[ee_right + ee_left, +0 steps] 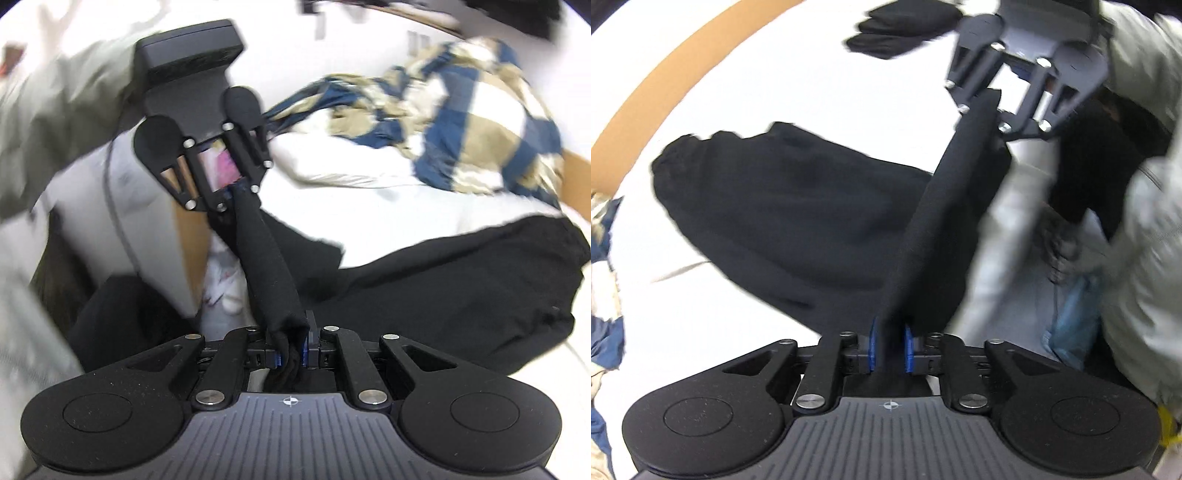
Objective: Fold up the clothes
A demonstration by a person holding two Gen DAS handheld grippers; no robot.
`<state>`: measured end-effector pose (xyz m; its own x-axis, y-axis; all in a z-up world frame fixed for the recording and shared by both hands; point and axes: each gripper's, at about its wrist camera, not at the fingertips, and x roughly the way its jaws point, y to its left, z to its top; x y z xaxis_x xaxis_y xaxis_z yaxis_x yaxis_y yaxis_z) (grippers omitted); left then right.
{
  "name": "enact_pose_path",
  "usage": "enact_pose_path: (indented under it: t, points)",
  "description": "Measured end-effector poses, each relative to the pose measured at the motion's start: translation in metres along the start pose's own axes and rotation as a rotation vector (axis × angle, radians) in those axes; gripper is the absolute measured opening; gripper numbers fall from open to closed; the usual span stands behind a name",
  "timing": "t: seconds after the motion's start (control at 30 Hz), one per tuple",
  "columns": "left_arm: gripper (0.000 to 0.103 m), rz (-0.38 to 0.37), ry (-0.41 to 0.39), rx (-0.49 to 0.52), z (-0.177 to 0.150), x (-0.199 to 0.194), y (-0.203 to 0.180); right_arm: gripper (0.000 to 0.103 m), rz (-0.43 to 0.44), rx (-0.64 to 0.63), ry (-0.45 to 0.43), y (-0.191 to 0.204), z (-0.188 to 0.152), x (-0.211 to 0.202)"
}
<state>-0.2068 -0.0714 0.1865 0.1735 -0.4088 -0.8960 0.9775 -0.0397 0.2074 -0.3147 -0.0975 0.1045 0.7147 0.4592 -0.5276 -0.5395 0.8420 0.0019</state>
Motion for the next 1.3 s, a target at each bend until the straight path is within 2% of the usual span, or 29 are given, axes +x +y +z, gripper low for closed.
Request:
enact_pose_path:
  t: [0.07, 0.13, 0.2, 0.27, 0.3, 0.33, 0.37, 0.4, 0.47, 0.6, 0.67, 0.73, 0.77, 0.83, 0.9, 0.93, 1.03, 1.1, 1.17, 1.23, 1.27, 1.3]
  points:
    - [0.024, 0.006, 0.02, -0.038, 0.01, 0.013, 0.027, 0.01, -0.019, 0.047, 0.009, -0.026, 0.006, 0.01]
    - [0.039, 0.029, 0.031, -0.08, 0.016, 0.03, 0.051, 0.011, -0.032, 0.09, 0.022, -0.049, 0.009, 0.023]
    - [0.048, 0.065, 0.034, -0.127, 0.021, 0.049, 0.074, 0.011, -0.047, 0.127, 0.047, -0.07, 0.007, 0.036]
    - [0.068, 0.133, 0.032, -0.173, 0.023, 0.068, 0.095, 0.012, -0.079, 0.146, 0.062, -0.087, 0.0, 0.051]
    - [0.086, 0.192, 0.028, -0.205, 0.023, 0.084, 0.099, 0.018, -0.096, 0.155, 0.069, -0.095, -0.003, 0.059]
    - [0.09, 0.232, 0.017, -0.242, 0.02, 0.095, 0.106, 0.025, -0.132, 0.152, 0.081, -0.102, -0.008, 0.067]
    - [0.09, 0.246, -0.001, -0.28, 0.016, 0.104, 0.113, 0.047, -0.174, 0.138, 0.087, -0.103, -0.016, 0.074]
    - [0.091, 0.246, -0.023, -0.32, 0.011, 0.112, 0.117, 0.063, -0.216, 0.122, 0.092, -0.104, -0.024, 0.081]
    - [0.096, 0.244, -0.06, -0.358, 0.0, 0.129, 0.119, 0.075, -0.248, 0.109, 0.054, -0.106, -0.038, 0.084]
    - [0.102, 0.283, -0.107, -0.311, -0.006, 0.152, 0.102, 0.076, -0.29, 0.084, -0.023, -0.1, -0.046, 0.069]
    - [0.102, 0.338, -0.121, -0.297, -0.003, 0.143, 0.102, 0.076, -0.303, -0.013, -0.086, -0.085, -0.041, 0.053]
    - [0.102, 0.412, -0.134, -0.287, 0.002, 0.129, 0.101, 0.083, -0.229, -0.107, -0.141, -0.059, -0.034, 0.04]
    - [0.102, 0.464, -0.163, -0.282, 0.006, 0.117, 0.099, 0.093, -0.184, -0.149, -0.153, -0.045, -0.031, 0.037]
    - [0.102, 0.526, -0.217, -0.285, 0.013, 0.091, 0.091, 0.094, -0.192, -0.254, -0.112, -0.021, -0.029, 0.05]
    - [0.102, 0.546, -0.261, -0.273, 0.017, 0.066, 0.076, 0.094, -0.283, -0.305, -0.035, -0.013, -0.034, 0.074]
    - [0.102, 0.54, -0.274, -0.261, 0.017, 0.056, 0.065, 0.094, -0.289, -0.254, 0.0, -0.02, -0.034, 0.089]
    - [0.102, 0.498, -0.305, -0.231, 0.013, 0.034, 0.032, 0.094, -0.234, 0.11, 0.028, -0.059, -0.046, 0.101]
    - [0.102, 0.48, -0.324, -0.238, 0.008, 0.036, 0.011, 0.094, -0.232, 0.119, 0.01, -0.054, -0.048, 0.097]
    - [0.102, 0.479, -0.259, -0.243, 0.007, 0.061, 0.003, 0.094, -0.227, 0.036, 0.003, -0.038, -0.046, 0.092]
    - [0.103, 0.514, -0.152, -0.248, 0.001, 0.096, 0.003, 0.094, -0.183, 0.012, -0.039, -0.03, -0.045, 0.077]
    - [0.103, 0.514, -0.12, -0.257, -0.001, 0.105, 0.0, 0.094, -0.179, 0.02, -0.063, -0.031, -0.045, 0.068]
    - [0.103, 0.517, -0.126, -0.272, -0.005, 0.113, 0.001, 0.094, -0.179, 0.032, -0.086, -0.032, -0.045, 0.06]
